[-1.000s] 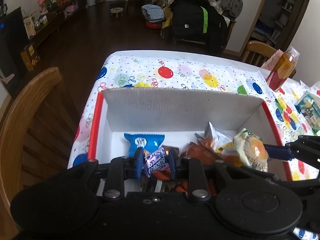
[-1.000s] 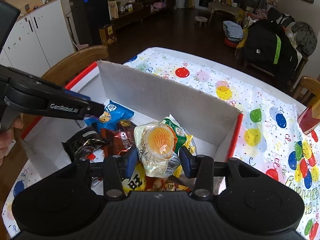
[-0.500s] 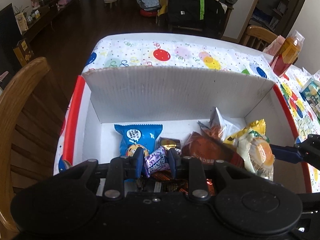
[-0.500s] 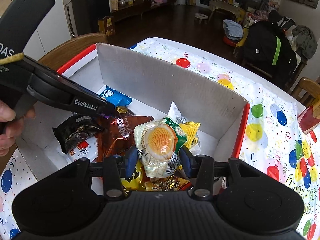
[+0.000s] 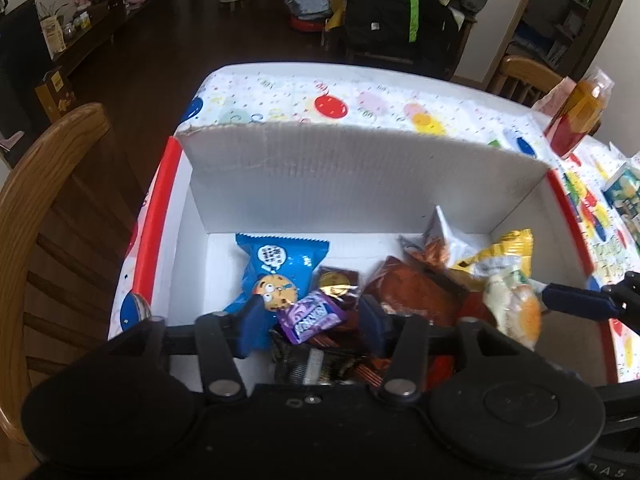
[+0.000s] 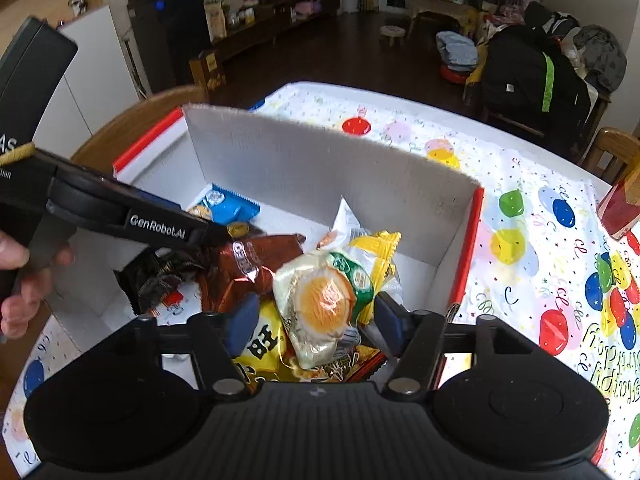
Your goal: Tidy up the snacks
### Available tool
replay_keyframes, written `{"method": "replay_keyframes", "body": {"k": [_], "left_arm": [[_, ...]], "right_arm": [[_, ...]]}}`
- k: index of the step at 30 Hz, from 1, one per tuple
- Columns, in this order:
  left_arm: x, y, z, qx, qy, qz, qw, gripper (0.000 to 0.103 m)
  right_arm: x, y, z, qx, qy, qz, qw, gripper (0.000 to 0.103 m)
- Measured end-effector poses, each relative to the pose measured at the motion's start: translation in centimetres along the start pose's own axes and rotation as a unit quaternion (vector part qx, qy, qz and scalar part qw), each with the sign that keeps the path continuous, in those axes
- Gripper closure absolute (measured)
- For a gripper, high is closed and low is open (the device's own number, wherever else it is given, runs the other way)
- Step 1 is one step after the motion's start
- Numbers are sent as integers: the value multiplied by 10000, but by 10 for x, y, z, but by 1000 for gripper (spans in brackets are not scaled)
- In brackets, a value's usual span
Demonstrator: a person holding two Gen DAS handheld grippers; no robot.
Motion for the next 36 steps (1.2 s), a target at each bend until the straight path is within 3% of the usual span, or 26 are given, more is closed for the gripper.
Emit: {"method": "replay_keyframes", "body": {"k": [5, 14, 24, 29, 36], "left_arm": [[0, -8, 16, 74, -200, -163, 9996, 32], [-1, -18, 52, 123, -680, -429, 9967, 19], [-5, -22, 98, 248, -1269, -477, 9905, 12], [-8, -30, 121, 204, -1626, -552, 9849, 3], [-17, -42, 146, 138, -1917, -525, 9800, 1]], "right_arm": [[0, -3, 13, 17, -76, -79, 9999, 36], [-6, -7, 40, 7, -312, -100, 9995, 29], [-3, -13, 78, 219, -715, -422, 9963, 23], [-2, -15, 98, 316, -993, -561, 9930, 22], [-7, -15, 124, 353, -1339, -651, 9882, 16]]}}
Point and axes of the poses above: each gripper's, at about its wrist camera, not at the fingertips, and z roughly against the way its jaws point, y to its left, x to its top, the point moved 10 cm from there along -z, roughly the way its jaws point, and after that the axes turned 1 degree about z, right-handed, at the moved point
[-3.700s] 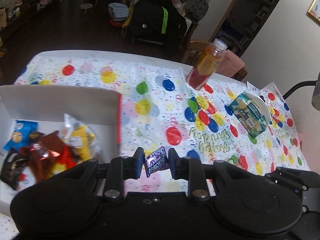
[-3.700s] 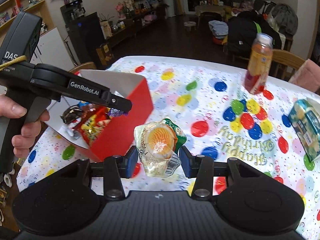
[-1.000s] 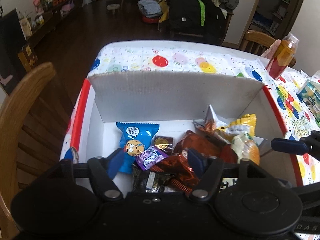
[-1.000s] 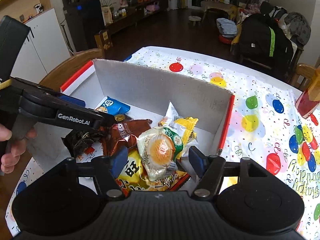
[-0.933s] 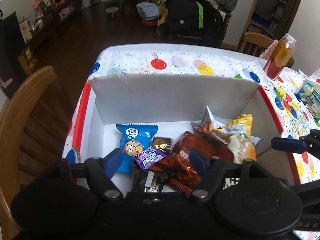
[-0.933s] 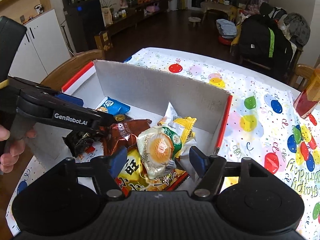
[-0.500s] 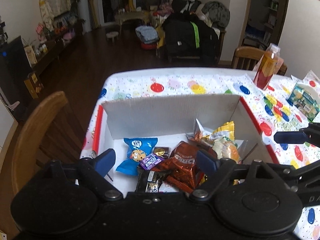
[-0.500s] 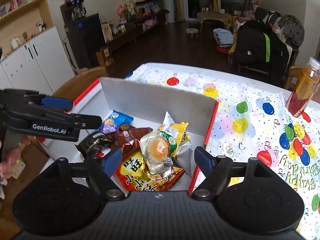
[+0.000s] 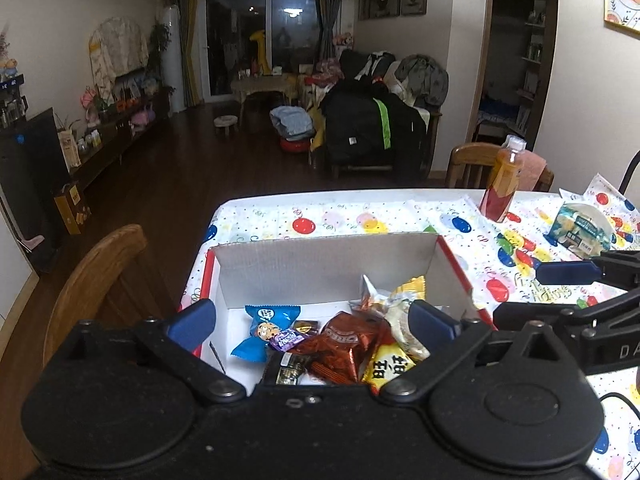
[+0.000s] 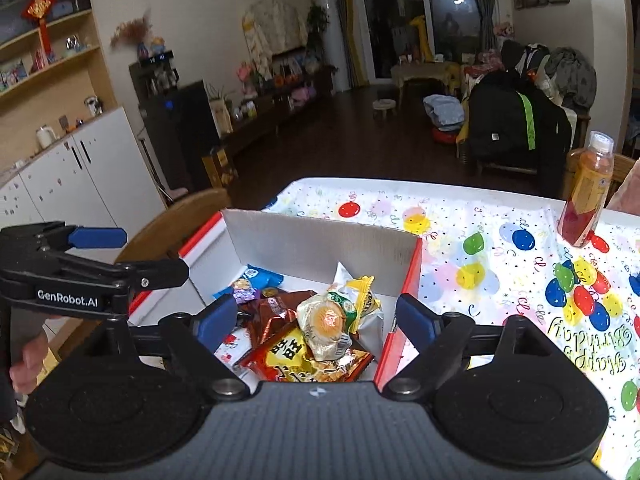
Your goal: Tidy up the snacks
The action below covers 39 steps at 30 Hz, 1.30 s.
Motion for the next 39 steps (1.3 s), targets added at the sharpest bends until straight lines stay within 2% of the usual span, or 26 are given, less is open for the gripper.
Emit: {"method": "replay_keyframes", "body": {"k": [9, 14, 15, 16, 20, 32, 39], "left_arm": [[-9, -11, 29, -97, -198, 111, 9997, 0], [-17, -11, 39, -46, -125, 236, 9996, 0], [-20, -11, 42, -26, -129, 254, 9996, 0], [-22, -11, 44, -26, -137, 265, 9996, 0], [-27, -8, 53, 27, -177, 335, 9993, 0], [-32, -1, 73, 9, -234, 612, 9978, 0], [-29, -5, 81, 41, -365, 584, 9976, 0]], "right_arm": [[-6, 7, 27, 160, -185, -181, 9995, 12], [-11, 11, 37, 73, -310, -104, 9994, 12], [-12, 12, 39, 48, -334, -86, 9994, 8], [-13, 12, 40, 42, -358, -123, 9993, 0], [-17, 12, 45, 157, -389, -286, 9987, 0], [-23, 24, 65, -18, -650, -101, 9978, 0], [-22, 27, 70, -113, -721, -72, 9973, 0]]}}
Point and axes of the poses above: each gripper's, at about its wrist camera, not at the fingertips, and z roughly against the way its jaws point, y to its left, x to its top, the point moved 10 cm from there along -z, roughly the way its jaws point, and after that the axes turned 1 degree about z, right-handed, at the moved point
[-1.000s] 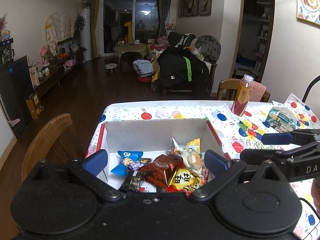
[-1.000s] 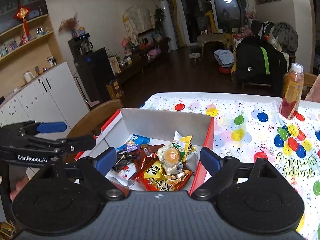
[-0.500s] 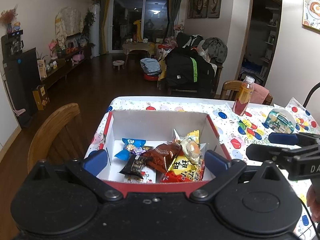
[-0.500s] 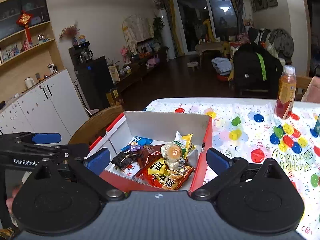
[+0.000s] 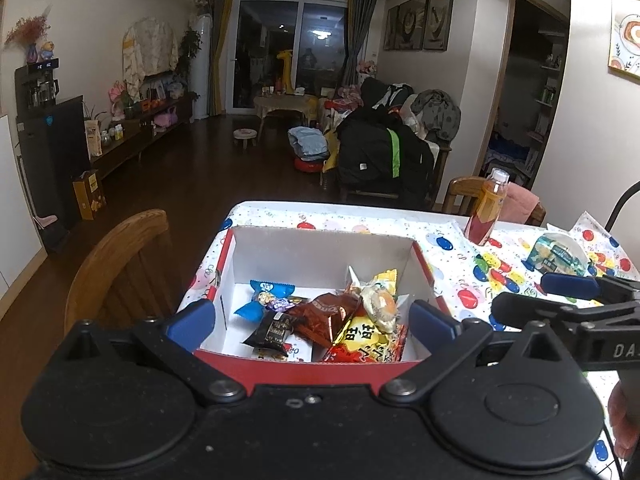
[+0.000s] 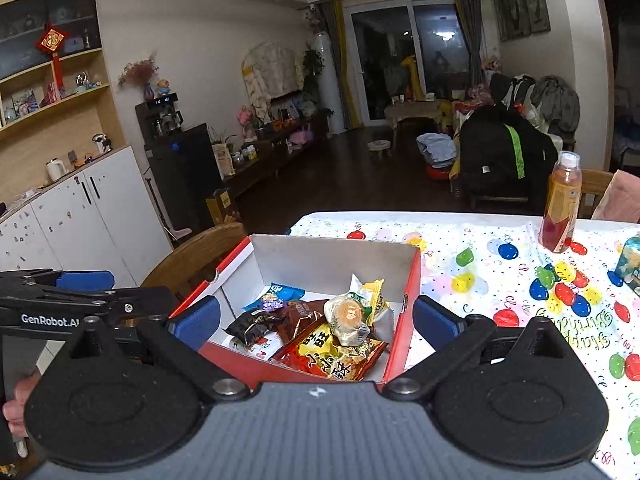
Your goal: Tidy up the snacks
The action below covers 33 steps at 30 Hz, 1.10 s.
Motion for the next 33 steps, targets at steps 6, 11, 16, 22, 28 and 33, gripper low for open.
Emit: {"method": "replay_keyframes", "body": {"k": [6, 11, 16, 22, 28, 33], "left_arm": [[0, -3, 4, -55, -64, -27, 10000, 0], [-1, -6, 5, -96, -75, -66, 9999, 0], [-3, -4, 2, -130, 19, -6, 9999, 0], [-5, -4, 1, -149, 64, 31, 9999, 0], [-7, -5, -1, -164, 121, 59, 9998, 0], [-6, -8, -2, -178, 92, 32, 9998, 0]], "right_arm": [[-1, -5, -1, -118, -16, -75, 9999, 0], [0, -6, -1, -141, -24, -91, 9999, 0], [-1, -4, -2, -128, -7, -95, 9999, 0], [-2, -2, -4, -134, 5, -101, 9999, 0], [-3, -3, -5, -139, 29, -110, 9998, 0], [-4, -6, -8, -202, 48, -124, 9997, 0]]}}
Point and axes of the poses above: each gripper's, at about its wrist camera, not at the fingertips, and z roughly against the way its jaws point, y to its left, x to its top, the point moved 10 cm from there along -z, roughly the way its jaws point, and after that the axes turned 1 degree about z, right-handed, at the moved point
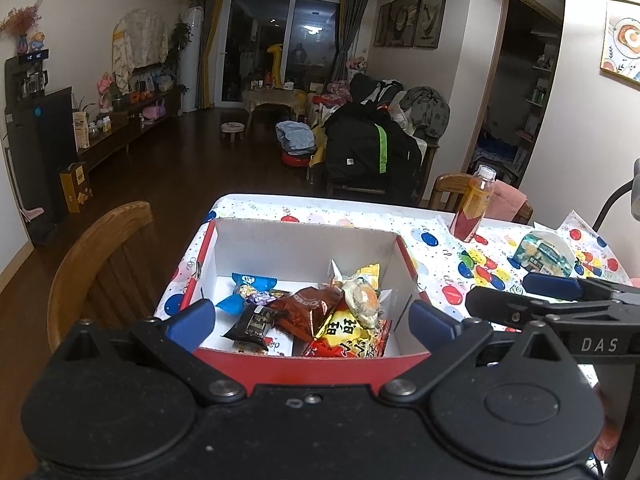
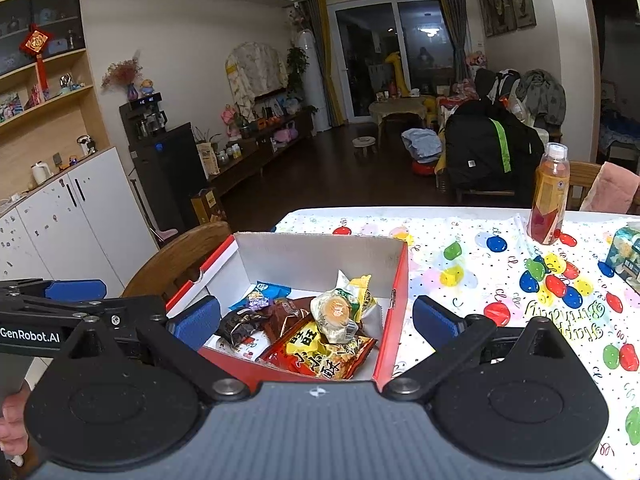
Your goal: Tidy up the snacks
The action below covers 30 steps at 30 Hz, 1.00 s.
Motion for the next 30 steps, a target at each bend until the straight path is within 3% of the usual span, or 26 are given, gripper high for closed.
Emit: {"method": "replay_keyframes", "body": {"k": [30], "left_arm": [[-8, -3, 1, -46, 99, 41, 9999, 0]], "right_arm": [[-2, 0, 9, -33, 10, -41, 10000, 0]]}}
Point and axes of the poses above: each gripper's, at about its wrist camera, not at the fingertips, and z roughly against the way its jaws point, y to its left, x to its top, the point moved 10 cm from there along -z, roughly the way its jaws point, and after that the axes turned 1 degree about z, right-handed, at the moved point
